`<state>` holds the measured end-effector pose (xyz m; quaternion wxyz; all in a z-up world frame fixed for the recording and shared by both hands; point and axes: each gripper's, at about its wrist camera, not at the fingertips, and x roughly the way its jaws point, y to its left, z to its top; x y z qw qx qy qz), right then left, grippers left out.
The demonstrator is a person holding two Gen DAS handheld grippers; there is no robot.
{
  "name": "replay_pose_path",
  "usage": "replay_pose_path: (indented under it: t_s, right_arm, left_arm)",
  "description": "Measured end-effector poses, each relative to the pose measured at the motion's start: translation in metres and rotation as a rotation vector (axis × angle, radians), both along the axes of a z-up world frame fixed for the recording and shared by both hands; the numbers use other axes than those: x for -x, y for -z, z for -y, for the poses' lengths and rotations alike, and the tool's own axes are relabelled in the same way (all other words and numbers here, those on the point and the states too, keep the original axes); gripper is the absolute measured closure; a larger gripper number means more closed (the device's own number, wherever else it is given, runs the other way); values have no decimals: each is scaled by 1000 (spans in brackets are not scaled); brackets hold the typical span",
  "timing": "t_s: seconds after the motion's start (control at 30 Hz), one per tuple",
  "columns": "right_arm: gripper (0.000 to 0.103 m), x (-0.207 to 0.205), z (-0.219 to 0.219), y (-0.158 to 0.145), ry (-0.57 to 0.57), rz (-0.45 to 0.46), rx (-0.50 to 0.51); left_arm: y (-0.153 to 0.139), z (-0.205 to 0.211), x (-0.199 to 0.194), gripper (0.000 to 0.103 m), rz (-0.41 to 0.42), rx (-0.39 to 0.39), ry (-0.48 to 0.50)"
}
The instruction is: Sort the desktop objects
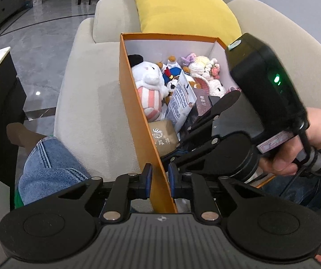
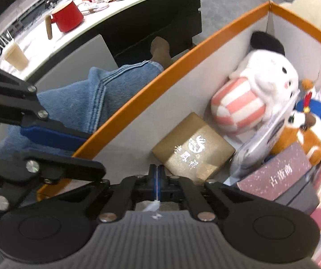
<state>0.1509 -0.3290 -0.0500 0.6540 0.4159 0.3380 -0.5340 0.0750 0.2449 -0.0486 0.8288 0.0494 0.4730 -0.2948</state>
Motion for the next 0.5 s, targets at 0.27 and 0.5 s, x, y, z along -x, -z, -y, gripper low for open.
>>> replay_pose_path:
  t_s: [0.27,0.5]
  right_arm:
    - [98,4,-6,-9,-3,19,19]
    - [71,16,-58,-48,80,37,116]
  left_arm:
    - [-8,4,1,86,37,0,-12]
    - [-30,14,19,86,134,-22,-44]
